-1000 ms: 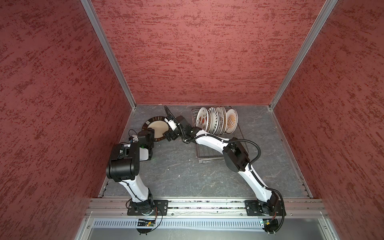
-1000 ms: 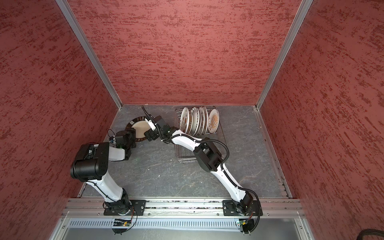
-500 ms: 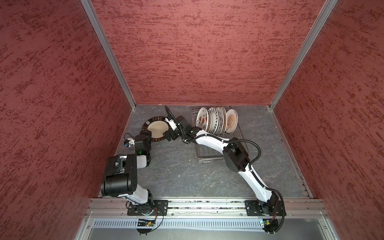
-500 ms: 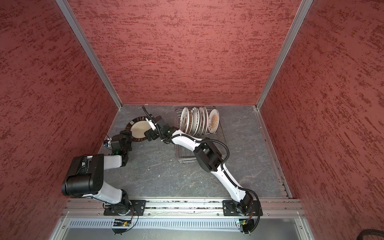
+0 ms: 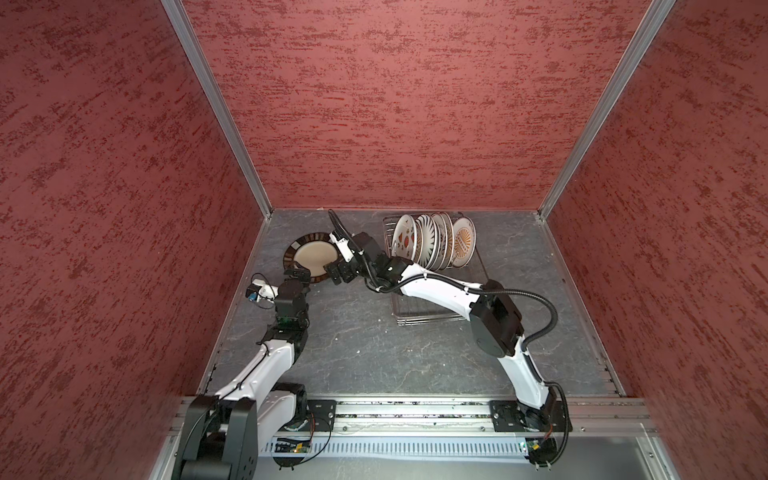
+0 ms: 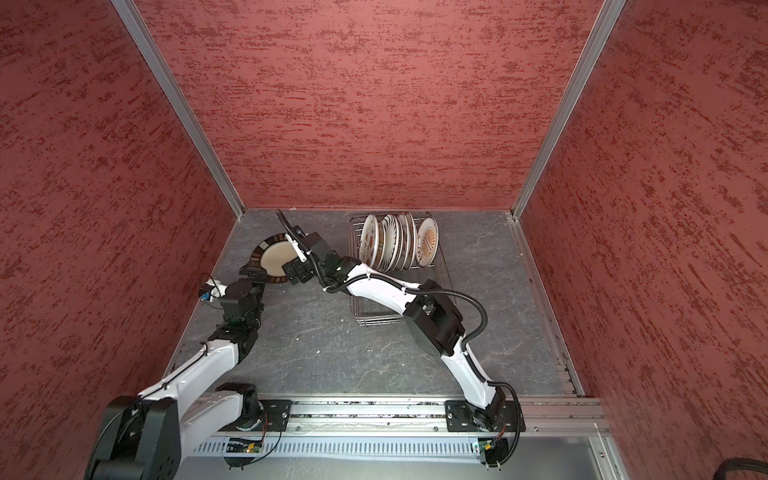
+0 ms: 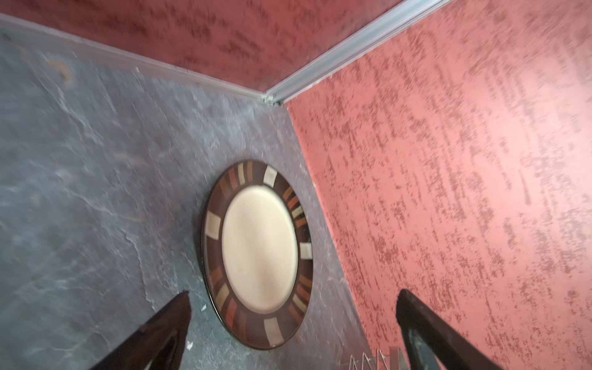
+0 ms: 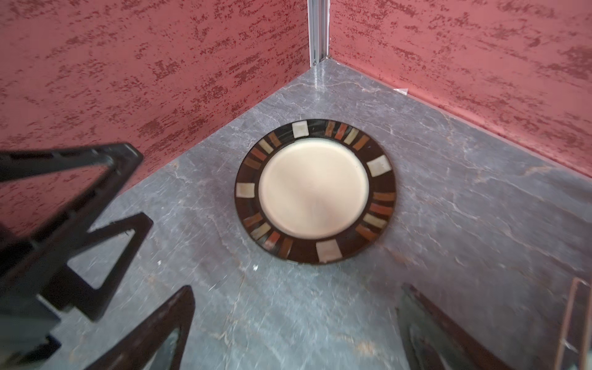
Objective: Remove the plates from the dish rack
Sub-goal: 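Release the brown plate with the left gripper while the right gripper reaches to the rack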
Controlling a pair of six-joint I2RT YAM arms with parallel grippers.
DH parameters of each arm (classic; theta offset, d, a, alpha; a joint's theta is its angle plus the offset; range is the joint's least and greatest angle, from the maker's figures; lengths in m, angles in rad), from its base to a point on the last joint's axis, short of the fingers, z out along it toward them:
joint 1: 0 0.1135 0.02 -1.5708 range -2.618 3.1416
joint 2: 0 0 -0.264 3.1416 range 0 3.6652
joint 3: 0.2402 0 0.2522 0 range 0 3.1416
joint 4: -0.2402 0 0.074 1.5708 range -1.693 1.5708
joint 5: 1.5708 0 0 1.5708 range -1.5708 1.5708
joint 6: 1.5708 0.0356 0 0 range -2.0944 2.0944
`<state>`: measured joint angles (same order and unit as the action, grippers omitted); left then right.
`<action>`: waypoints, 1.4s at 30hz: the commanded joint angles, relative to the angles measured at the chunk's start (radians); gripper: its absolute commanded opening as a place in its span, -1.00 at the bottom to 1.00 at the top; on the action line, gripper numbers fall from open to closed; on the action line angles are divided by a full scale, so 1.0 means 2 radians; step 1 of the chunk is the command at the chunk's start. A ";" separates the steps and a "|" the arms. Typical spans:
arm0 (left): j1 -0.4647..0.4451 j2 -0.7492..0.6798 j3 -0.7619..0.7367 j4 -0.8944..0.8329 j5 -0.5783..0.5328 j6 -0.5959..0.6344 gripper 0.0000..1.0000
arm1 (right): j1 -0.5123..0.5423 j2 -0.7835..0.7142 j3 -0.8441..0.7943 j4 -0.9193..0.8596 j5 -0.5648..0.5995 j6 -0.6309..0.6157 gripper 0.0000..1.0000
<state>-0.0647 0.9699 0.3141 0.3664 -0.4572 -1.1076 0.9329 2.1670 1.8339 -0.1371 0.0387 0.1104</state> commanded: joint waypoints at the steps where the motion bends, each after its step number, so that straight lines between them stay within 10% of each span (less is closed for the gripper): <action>1: -0.011 -0.052 -0.015 -0.065 -0.028 0.031 0.99 | 0.003 -0.058 -0.044 0.038 0.047 0.016 0.98; 8: -0.047 -0.141 -0.014 -0.101 0.014 0.088 0.99 | 0.004 -0.156 -0.150 0.076 0.070 0.043 0.98; 17: -0.101 -0.176 0.003 -0.045 0.215 0.218 0.99 | 0.004 -0.274 -0.266 0.094 0.138 0.084 0.98; 42: -0.187 -0.156 0.005 0.019 0.413 0.211 0.99 | -0.028 -0.426 -0.446 0.141 0.159 0.141 0.94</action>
<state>-0.4282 0.6289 0.3355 0.3393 0.3191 -0.7074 0.9051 1.3445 0.9627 0.1101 0.3824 0.3771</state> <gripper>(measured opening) 0.994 0.977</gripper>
